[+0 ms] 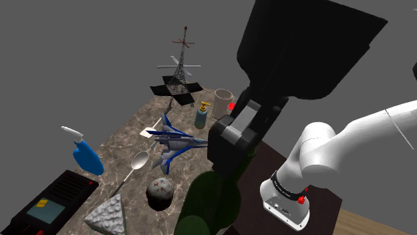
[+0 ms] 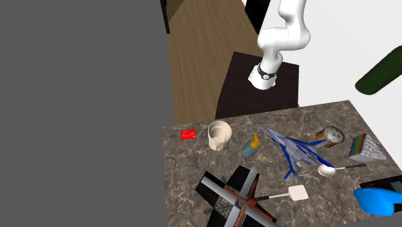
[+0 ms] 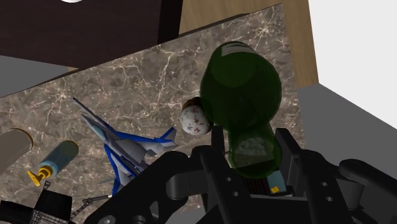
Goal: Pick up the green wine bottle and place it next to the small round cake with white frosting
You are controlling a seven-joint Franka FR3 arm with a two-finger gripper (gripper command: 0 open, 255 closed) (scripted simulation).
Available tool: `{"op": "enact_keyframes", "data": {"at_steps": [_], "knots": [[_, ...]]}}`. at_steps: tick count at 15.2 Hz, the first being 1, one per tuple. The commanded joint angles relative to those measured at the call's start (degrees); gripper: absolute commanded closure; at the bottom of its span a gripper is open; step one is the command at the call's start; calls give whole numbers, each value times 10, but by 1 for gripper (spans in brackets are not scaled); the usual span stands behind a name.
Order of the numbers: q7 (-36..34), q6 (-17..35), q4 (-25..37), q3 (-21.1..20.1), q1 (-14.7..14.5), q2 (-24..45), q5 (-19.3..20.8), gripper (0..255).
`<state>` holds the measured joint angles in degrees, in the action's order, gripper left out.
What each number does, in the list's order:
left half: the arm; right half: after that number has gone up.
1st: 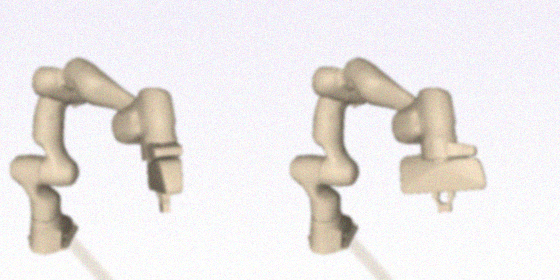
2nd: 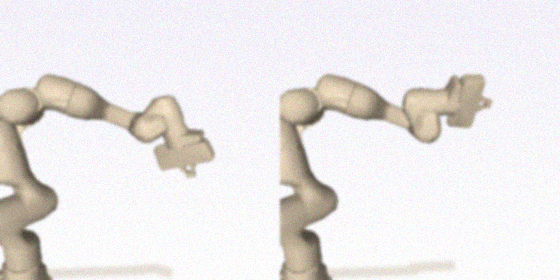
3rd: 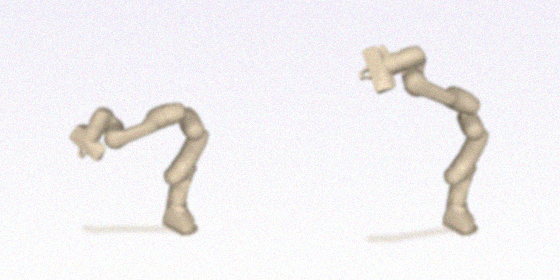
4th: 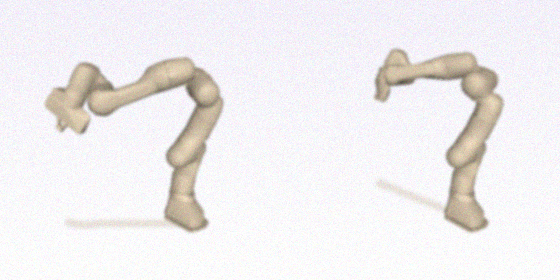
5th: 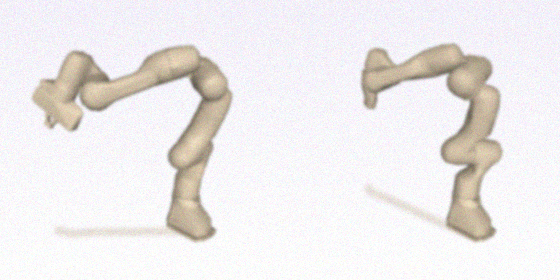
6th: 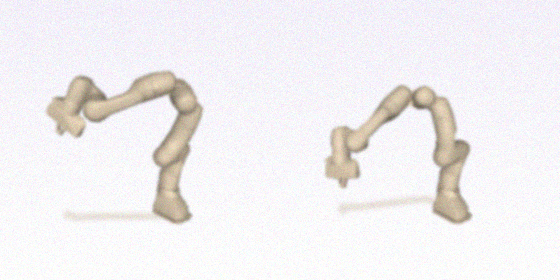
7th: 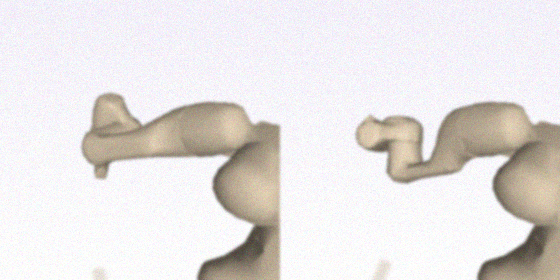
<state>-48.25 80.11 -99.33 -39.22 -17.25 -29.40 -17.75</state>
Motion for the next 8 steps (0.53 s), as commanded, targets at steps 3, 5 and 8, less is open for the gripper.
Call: {"op": "enact_keyframes", "data": {"at_steps": [3, 5, 8], "knots": [[8, 29, -48, 3, -7, -20, -9, 255], [11, 43, -69, 3, -10, -28, -13, 255], [16, 64, -100, 2, -14, -38, -18, 255]]}}
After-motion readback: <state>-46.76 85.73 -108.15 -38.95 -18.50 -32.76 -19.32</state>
